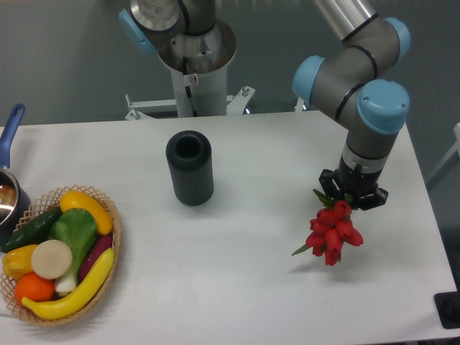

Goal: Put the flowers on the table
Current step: 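Lower the held red tulip bunch toward the table surface with the gripper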

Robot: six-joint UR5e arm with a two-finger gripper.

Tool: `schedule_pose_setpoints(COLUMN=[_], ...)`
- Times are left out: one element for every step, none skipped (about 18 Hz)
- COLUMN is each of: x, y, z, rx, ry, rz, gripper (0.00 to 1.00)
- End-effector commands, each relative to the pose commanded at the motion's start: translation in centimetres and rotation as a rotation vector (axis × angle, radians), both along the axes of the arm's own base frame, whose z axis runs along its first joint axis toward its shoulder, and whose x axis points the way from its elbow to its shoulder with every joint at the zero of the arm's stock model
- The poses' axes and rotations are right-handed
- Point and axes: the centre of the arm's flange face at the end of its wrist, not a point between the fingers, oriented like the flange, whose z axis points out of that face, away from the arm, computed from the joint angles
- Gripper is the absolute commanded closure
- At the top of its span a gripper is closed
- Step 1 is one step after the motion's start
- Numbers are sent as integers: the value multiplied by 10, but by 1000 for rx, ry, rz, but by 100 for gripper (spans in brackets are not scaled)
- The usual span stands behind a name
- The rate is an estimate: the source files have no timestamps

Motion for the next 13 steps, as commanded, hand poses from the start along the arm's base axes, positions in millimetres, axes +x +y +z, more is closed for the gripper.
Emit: schedule_pose_setpoints(x=[0, 0, -1, -1, -1, -2, -2, -2, -2, -2, -2, -2, -3], y=[1, 2, 3, 4, 4, 5, 6, 7, 7, 7, 7, 7, 8], z=[-4, -9, -13, -18, -20, -22, -24, -25, -25, -27, -28, -28, -26], rx=[-2, -5, -7, -10, -7, 1, 10, 18, 24, 23, 23, 23, 25], ry=[-6, -11, -17, -24, -27, -32, -39, -45, -45, -50, -52, -50, -47], rz=[-2, -3, -3, -3, -3, -4, -4, -4, -6, -6, -6, -6, -8], gripper=[74, 74, 74, 74, 73, 73, 71, 69, 67, 64, 61, 58, 54])
